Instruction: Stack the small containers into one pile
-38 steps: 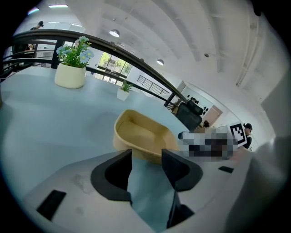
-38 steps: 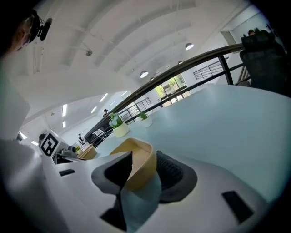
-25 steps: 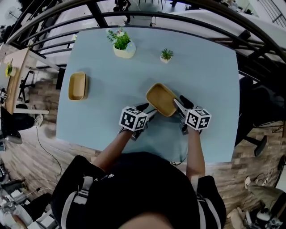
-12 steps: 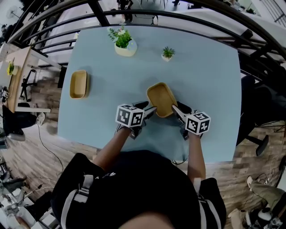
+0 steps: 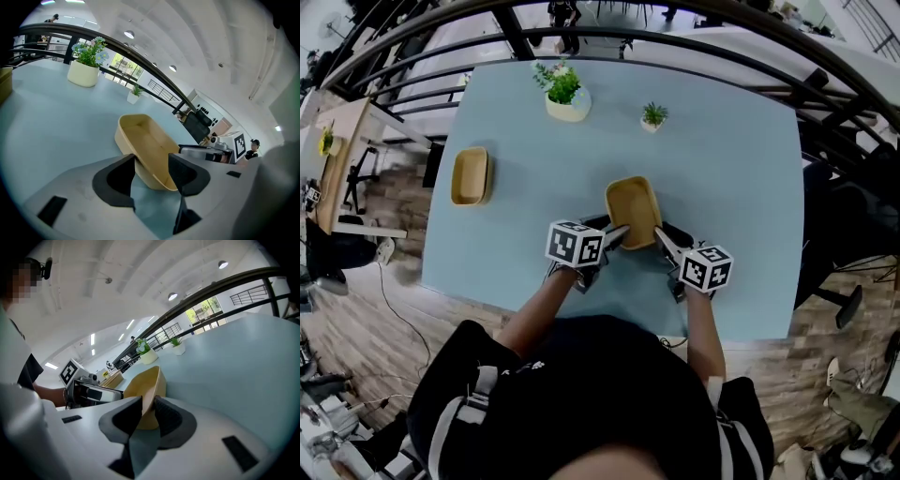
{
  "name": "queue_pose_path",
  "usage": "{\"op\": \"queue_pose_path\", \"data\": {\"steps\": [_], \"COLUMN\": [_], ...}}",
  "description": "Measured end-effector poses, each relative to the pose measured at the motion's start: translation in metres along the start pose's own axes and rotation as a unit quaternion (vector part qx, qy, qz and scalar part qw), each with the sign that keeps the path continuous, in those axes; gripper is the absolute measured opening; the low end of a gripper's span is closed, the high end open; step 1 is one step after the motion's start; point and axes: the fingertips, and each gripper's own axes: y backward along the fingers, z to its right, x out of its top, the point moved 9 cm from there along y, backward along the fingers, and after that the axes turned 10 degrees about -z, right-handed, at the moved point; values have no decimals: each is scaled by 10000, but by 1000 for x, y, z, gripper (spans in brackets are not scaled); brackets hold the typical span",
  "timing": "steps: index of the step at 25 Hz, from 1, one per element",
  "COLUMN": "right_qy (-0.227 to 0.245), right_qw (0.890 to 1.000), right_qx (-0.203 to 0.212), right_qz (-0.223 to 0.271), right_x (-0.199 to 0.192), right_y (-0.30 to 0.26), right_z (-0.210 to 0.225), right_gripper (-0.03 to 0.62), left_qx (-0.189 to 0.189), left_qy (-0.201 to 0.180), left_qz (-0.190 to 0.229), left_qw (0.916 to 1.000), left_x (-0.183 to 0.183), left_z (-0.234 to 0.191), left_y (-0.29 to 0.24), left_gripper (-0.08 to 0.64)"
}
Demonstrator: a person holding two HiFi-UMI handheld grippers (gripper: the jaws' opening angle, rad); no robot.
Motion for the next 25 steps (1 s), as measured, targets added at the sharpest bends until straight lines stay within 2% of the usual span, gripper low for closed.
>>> {"op": "queue_pose_path", "data": {"steps": [4, 17, 25], "right_qy": [-123, -91, -78], "right_qw": [9998, 9985, 9985], "right_qx": [91, 393, 380], "right_qz": [154, 357, 396], "right_x": [0, -8, 2], "right_y": [1, -17, -52], "right_z": [-11, -54, -105], "right_gripper": [89, 89, 89], "left_qx": [73, 376, 302], "left_qy": [-17, 24, 3], "left_qz": [115, 542, 710], "left_qw": [9999, 9978, 9970], "left_x": [-2, -19, -23], "left_z": [2, -13, -52], "left_y": [11, 55, 103], "left_gripper": [209, 209, 209]}}
